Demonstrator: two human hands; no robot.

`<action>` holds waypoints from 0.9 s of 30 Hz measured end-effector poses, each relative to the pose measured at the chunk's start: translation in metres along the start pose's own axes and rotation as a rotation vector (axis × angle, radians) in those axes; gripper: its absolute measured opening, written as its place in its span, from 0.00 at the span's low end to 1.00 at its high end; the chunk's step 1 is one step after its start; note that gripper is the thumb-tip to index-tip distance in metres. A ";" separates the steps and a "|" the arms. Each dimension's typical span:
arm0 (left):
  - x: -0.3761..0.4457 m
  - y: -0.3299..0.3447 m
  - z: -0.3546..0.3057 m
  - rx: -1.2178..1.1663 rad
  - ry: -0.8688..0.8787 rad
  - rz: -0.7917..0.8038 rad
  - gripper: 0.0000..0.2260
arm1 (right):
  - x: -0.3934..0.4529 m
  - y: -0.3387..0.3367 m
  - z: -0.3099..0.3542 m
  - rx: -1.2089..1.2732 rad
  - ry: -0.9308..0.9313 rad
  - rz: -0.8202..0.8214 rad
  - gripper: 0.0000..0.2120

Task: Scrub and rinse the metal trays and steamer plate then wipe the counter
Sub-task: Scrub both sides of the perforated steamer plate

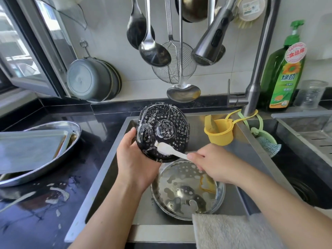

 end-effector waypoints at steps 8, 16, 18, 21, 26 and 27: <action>0.006 -0.007 0.013 0.066 -0.049 -0.021 0.36 | -0.003 -0.007 0.003 0.008 -0.025 -0.050 0.26; 0.012 -0.029 0.020 0.380 -0.044 -0.051 0.28 | 0.000 -0.021 -0.010 -0.019 0.021 -0.056 0.26; 0.009 -0.025 0.020 0.411 -0.052 -0.017 0.23 | 0.000 -0.025 -0.011 -0.033 0.024 -0.069 0.27; 0.003 -0.020 0.019 0.353 -0.098 0.037 0.20 | 0.000 -0.029 -0.016 -0.066 0.036 -0.055 0.25; -0.002 -0.007 0.025 0.351 -0.150 0.076 0.26 | -0.003 -0.029 -0.022 -0.078 0.067 -0.002 0.24; -0.001 -0.007 0.025 0.362 -0.131 0.062 0.28 | -0.004 -0.026 -0.020 -0.071 0.069 -0.017 0.25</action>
Point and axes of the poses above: each hand's wrist, its own x-axis towards the middle knuckle, its own y-axis out of the palm, z = x × y, the point moved 10 cm from there along x, towards the middle knuckle, and after that the axes turned 14 degrees about y, right-handed, at the moved point
